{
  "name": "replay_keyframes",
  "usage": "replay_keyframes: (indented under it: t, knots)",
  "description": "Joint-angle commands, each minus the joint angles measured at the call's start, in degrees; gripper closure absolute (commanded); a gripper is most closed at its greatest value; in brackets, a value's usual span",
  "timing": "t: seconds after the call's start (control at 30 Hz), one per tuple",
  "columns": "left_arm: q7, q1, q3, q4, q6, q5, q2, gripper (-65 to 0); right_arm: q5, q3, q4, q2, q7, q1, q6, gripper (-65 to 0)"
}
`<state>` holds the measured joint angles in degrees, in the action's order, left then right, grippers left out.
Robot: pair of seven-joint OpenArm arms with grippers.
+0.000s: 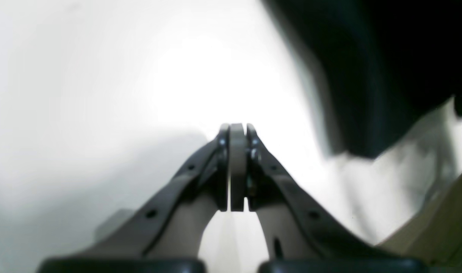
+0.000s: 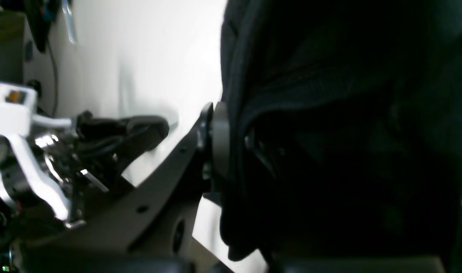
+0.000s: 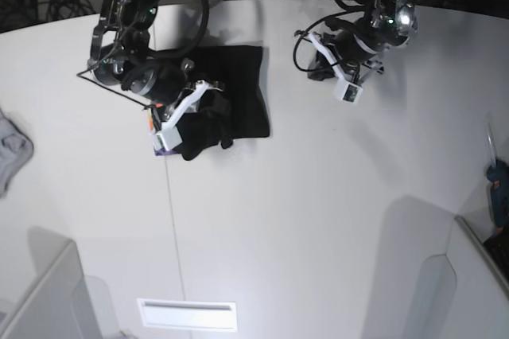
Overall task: Fold the T-shirt properly
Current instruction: 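Release with the left gripper and fold the right-held end over the bundle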
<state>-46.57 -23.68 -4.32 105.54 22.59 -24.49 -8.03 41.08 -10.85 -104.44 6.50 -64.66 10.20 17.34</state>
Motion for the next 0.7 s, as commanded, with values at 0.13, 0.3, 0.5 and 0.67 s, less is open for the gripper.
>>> replay_keyframes:
  t: [0.13, 0.3, 0.5, 0.67]
  knots:
    - [0.90, -3.18, -7.68, 1.06, 4.27, -0.87, -0.28, 0.0, 1.43, 0.17, 1.19, 0.05, 0.88, -0.83, 0.11, 0.0]
    - [-0.07, -4.23, -14.72, 0.97, 8.58, -0.87, -0.28, 0.0, 1.34, 0.17, 1.98, 0.05, 0.88, -0.92, 0.11, -3.8]
    - [-4.55, -3.70, -21.05, 1.06, 10.60, -0.87, -0.28, 0.0, 1.34, 0.17, 1.98, 0.05, 0.71, -0.83, 0.11, -18.5]
    - [-4.64, -3.70, -24.65, 1.06, 14.03, -0.87, -0.28, 0.0, 1.51, 0.17, 1.98, 0.05, 0.36, -0.57, 0.11, -32.1]
